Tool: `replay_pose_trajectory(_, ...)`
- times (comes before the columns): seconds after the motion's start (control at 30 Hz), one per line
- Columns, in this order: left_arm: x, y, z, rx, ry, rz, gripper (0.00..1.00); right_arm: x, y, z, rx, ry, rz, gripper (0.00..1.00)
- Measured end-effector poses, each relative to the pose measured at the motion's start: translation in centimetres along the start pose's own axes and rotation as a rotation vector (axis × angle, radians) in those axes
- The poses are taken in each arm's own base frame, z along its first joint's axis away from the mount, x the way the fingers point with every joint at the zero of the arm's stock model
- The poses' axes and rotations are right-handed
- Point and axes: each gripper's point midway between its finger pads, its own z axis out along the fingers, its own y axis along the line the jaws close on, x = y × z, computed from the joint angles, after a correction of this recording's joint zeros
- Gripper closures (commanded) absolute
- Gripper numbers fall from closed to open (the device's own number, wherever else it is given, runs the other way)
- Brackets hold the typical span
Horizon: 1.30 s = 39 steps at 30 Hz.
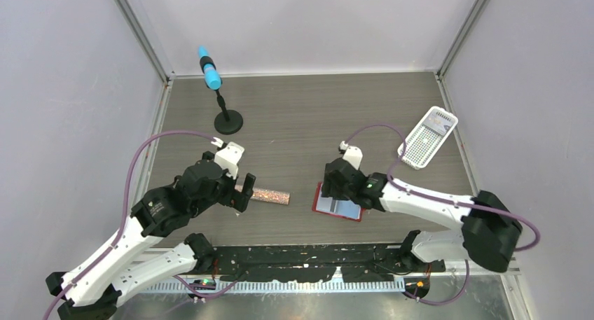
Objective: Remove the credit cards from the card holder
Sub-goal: Remove the credit card from the card holder.
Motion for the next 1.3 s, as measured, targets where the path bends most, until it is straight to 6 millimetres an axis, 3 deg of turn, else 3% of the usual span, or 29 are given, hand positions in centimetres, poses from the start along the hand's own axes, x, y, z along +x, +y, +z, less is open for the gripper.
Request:
replay_pose_trajectory(0.17,0.0,0.1,0.0,-0.006,-0.001,0.000,0.01,2.0,2.4,1.4,0.064,0.038,-0.035,0.34)
replay_pose_trajectory(0.33,0.0,0.2,0.0,-0.008,-0.004,-0.001,0.01,3.0,3.5,2.1,0.123,0.044,-0.053,0.32)
replay_pose_trajectory(0.5,-0.1,0.2,-0.2,-0.006,-0.012,-0.004,0.01,3.5,2.8,2.2,0.169,0.049,-0.049,0.30)
replay_pose_trajectory(0.9,-0.1,0.2,-0.2,-0.005,-0.013,-0.004,0.01,3.3,1.8,2.3,0.217,0.024,-0.032,0.37)
replay_pose_trajectory(1.3,0.0,0.2,-0.2,-0.005,-0.011,-0.003,0.01,3.8,0.9,2.8,0.253,0.022,-0.032,0.33)
